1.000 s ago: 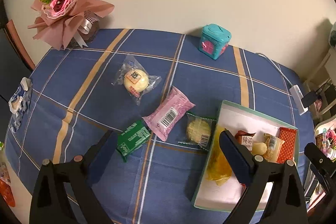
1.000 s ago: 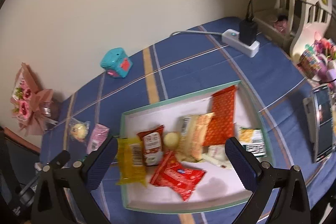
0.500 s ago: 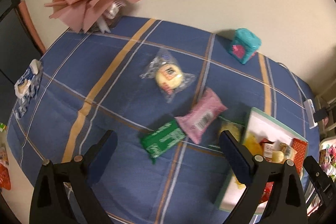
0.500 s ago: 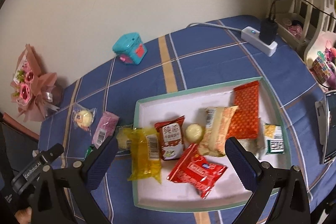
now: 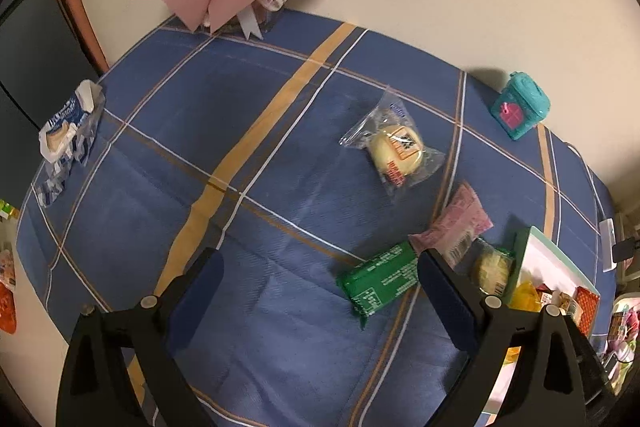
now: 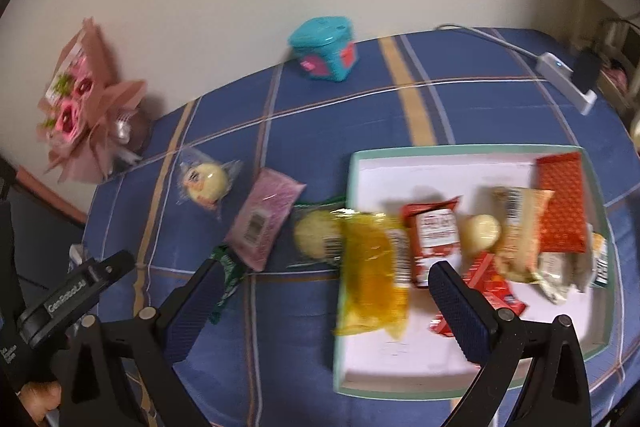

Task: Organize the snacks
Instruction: 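Withdraw both tools from the tray toward the green and pink packets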

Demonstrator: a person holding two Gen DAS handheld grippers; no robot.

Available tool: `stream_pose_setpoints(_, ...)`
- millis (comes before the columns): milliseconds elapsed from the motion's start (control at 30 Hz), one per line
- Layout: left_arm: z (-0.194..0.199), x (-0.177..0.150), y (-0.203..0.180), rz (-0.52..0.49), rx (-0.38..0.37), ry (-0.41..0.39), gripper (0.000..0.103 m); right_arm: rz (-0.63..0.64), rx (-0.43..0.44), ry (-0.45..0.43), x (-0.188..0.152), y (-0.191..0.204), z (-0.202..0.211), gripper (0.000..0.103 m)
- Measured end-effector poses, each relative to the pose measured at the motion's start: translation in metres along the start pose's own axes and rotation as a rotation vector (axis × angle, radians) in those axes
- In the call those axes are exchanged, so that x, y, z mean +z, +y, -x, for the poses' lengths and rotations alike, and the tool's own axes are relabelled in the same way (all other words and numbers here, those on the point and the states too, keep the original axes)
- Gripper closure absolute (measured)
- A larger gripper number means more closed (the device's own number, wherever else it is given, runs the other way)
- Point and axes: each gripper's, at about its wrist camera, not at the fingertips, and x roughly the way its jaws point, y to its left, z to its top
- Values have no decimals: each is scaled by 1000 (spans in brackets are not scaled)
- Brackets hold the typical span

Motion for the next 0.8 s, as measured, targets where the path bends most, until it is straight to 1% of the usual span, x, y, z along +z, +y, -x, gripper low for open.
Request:
stream_pose_setpoints(200,-21,1,6,15,-16,55,5,50,-9,56,-8,24,-29,0)
stream_pose_setpoints(333,-39,-1,4,11,-18,102,5,53,-16,105,-13,28,-51,0)
stream_pose_setpoints(433,-50,-2,1,7,-28,130,5,54,-30,125,-14,28,-61,0)
stream_pose_setpoints(567,-62,-3,-7,-20,-51,159,5,53,-48,131,-13,26,-67,0)
stream_pose_setpoints(700,-72,-4,-16,-58,-54,187,5,49,-48,139,-12,25,-68,0)
stream_pose_setpoints(800,-78,-3,-22,-84,-72,204,5,51,-52,145,-11,25,-69,0)
